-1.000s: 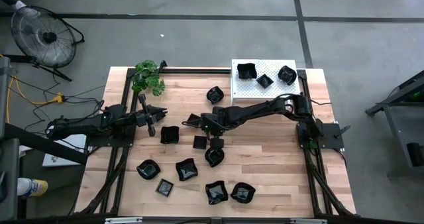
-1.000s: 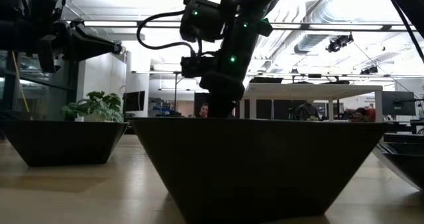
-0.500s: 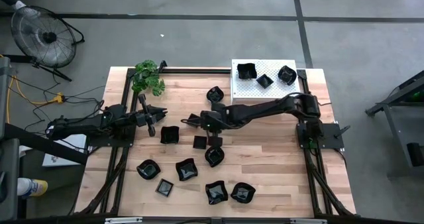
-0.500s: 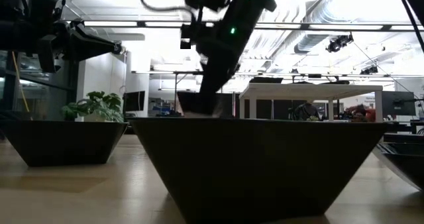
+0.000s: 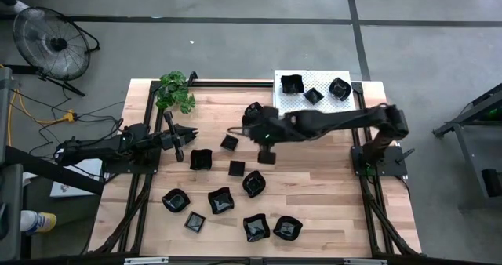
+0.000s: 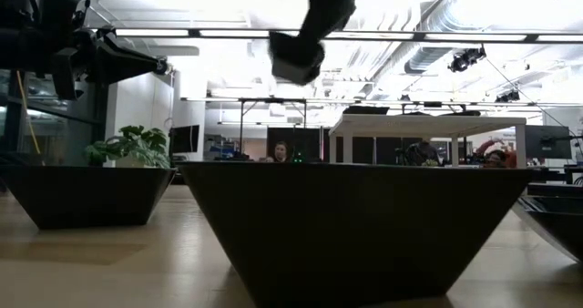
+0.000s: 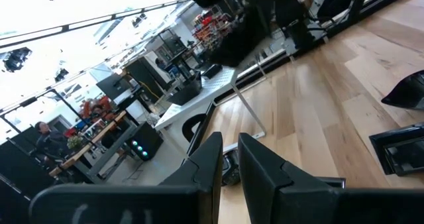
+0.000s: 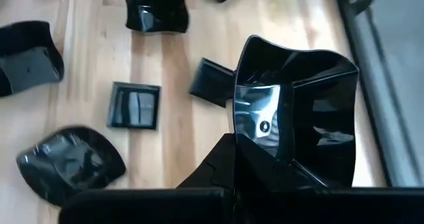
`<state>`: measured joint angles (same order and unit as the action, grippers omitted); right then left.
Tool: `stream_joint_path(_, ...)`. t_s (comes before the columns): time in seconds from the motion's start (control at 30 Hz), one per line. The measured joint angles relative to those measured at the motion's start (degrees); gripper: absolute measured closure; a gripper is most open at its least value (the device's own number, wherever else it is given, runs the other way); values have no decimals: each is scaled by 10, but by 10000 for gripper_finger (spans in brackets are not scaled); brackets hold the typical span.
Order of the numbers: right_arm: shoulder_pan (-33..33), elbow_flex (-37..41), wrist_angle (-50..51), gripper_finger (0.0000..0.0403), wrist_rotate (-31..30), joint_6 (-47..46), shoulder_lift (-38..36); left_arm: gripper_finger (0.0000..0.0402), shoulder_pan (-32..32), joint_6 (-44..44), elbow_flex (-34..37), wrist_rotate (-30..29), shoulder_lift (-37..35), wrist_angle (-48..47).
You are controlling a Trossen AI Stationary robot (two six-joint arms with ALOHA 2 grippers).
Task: Pick & Place Mini shaped plates
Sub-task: Stack the distorted square plate on top of the distorted square plate on the shelf
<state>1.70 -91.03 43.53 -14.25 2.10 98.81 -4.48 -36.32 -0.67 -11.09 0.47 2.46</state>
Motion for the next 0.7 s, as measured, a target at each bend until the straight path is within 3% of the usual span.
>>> stream_joint_path(0.43, -68, -2, 164, 403, -21, 151, -140, 356, 0, 0, 0, 0, 0, 0)
stream_joint_path(0.7, -156, 0, 240, 403, -51, 243, -158, 356, 0, 0, 0, 0, 0, 0)
